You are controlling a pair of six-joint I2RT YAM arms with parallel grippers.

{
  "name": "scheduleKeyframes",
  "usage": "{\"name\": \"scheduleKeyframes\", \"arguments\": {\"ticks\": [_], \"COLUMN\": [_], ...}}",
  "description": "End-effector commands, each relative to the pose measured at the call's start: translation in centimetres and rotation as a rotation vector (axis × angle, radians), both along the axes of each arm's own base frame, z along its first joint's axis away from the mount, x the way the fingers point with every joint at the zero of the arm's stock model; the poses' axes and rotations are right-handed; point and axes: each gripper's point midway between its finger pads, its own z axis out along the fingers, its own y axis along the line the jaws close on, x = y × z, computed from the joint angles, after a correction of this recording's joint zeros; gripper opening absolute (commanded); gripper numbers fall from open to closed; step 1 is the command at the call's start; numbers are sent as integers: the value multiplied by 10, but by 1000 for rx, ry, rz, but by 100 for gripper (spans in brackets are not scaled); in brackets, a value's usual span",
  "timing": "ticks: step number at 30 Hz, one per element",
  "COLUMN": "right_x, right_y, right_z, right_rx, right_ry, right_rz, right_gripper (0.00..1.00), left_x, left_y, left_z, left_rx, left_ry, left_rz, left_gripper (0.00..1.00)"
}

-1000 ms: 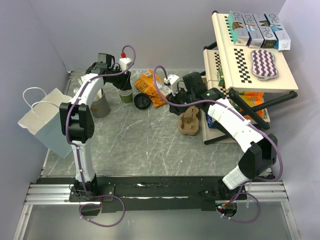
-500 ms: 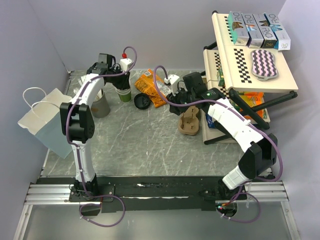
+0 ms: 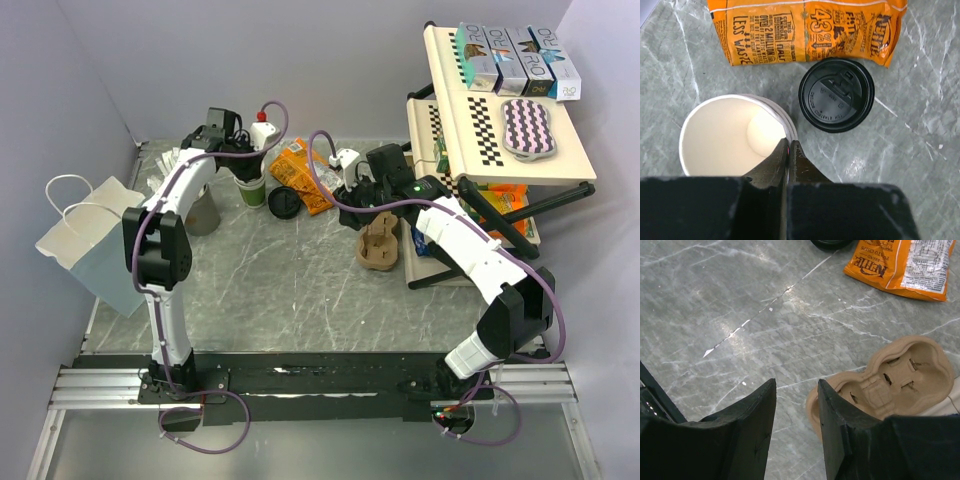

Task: Pack the takeout coffee

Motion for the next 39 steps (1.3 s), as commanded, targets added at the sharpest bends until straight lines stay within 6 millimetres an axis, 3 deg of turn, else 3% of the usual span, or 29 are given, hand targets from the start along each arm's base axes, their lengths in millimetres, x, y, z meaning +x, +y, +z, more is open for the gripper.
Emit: {"name": "scheduleKeyframes", "arguments": {"ticks": [1,2,3,8,17,24,29,33,34,36,37,39], "right_x": [4,5,5,4,7,11,30,56,72,80,97,109], "right_y": [3,4,4,4,7,10,22,45,56,77,92,119], "right_z": [15,16,16,14,14,15,19,29,30,35,39,40], "right_rx": [36,38,38,39,44,66,166,334,370,455,497,555], "right_ry": [-21,-22,-22,-15,-17,-4,63,167,182,260,259,299], "right_rz": [0,2,2,2,0,-12,-88,-183,-188,-179,-164,-135], "right_gripper": [46,46,46,46,46,46,49,57,58,62,64,70], "left_x": [-5,-11,-6,-2,3,11,17,18,18,17,17,18], "left_y": [6,8,11,25,37,42,51,46,47,47,46,46], "left_z": [50,49,61,71,60,73,69,76,78,73,71,67], "left_rx": [54,72,86,175,180,27,-6,-55,-53,-37,-31,-19], "left_ry": [-110,-83,-104,-134,-197,-231,-223,-195,-199,-184,-179,-167], "left_rz": [-23,-29,-28,-7,168,327,380,391,391,379,371,361], "left_gripper": [1,1,1,1,1,1,1,1,1,1,1,1]}}
